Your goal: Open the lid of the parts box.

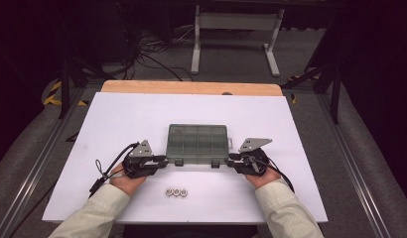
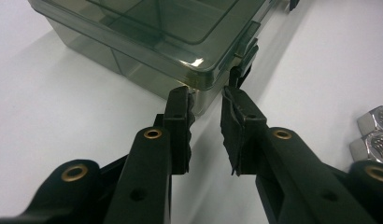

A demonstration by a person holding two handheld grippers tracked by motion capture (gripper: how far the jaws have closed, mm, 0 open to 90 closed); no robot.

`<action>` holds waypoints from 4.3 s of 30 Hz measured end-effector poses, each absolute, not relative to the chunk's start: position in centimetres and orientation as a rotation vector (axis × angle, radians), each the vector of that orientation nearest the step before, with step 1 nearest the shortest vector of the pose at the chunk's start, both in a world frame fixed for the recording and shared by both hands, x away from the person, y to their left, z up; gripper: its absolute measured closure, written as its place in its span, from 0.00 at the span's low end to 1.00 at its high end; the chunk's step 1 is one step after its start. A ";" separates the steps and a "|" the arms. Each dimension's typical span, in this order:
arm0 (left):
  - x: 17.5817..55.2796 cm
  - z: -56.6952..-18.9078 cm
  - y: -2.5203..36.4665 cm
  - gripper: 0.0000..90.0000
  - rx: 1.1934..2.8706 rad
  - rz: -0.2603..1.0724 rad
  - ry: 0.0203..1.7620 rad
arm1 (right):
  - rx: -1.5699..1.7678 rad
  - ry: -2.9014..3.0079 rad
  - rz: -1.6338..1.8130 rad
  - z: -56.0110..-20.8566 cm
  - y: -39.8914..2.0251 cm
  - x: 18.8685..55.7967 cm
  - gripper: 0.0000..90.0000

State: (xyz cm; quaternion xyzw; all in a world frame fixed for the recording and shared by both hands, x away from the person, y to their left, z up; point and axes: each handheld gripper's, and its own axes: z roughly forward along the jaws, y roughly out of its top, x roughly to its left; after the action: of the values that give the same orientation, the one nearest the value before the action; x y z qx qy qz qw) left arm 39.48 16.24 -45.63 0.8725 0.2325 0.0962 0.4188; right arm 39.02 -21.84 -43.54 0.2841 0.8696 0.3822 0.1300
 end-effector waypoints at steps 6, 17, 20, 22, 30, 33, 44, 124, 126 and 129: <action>39.5 -45.4 16.5 0.79 2.157 0.237 0.596 | 0.829 2.531 1.113 -43.6 -21.9 39.1 0.76; 39.6 -45.4 16.2 0.81 2.144 0.262 0.614 | 0.834 2.527 1.123 -43.6 -21.8 39.1 0.76; 39.4 -45.2 16.2 0.83 2.132 0.288 0.604 | 0.833 2.525 1.125 -43.5 -21.8 39.0 0.76; 39.3 -45.0 16.2 0.84 2.123 0.298 0.599 | 0.832 2.522 1.127 -43.5 -21.9 39.0 0.76; 39.4 -44.8 16.4 0.84 2.091 0.305 0.597 | 0.842 2.474 1.107 -43.1 -21.9 39.1 0.62; 39.5 -44.5 16.4 0.84 2.068 0.308 0.601 | 0.836 2.455 1.095 -43.0 -21.9 39.1 0.58; 39.5 -44.2 16.2 0.84 2.058 0.313 0.583 | 0.798 2.347 1.172 -41.0 -21.5 39.6 0.56; 39.7 -44.9 14.7 0.73 2.105 0.237 0.500 | 1.083 2.192 1.418 -39.1 -20.6 52.9 0.69; 39.6 -44.9 14.7 0.73 2.105 0.237 0.501 | 1.092 2.191 1.414 -39.2 -20.5 53.0 0.69; 39.6 -44.8 14.6 0.73 2.106 0.235 0.504 | 1.103 2.186 1.397 -39.5 -20.5 53.3 0.68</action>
State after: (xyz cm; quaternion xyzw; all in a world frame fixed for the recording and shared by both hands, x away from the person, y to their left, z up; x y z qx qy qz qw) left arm 39.56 14.63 -44.85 0.8569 0.2052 0.0955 0.4632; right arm 53.26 -20.49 -39.51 0.3863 0.7654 0.4890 0.1604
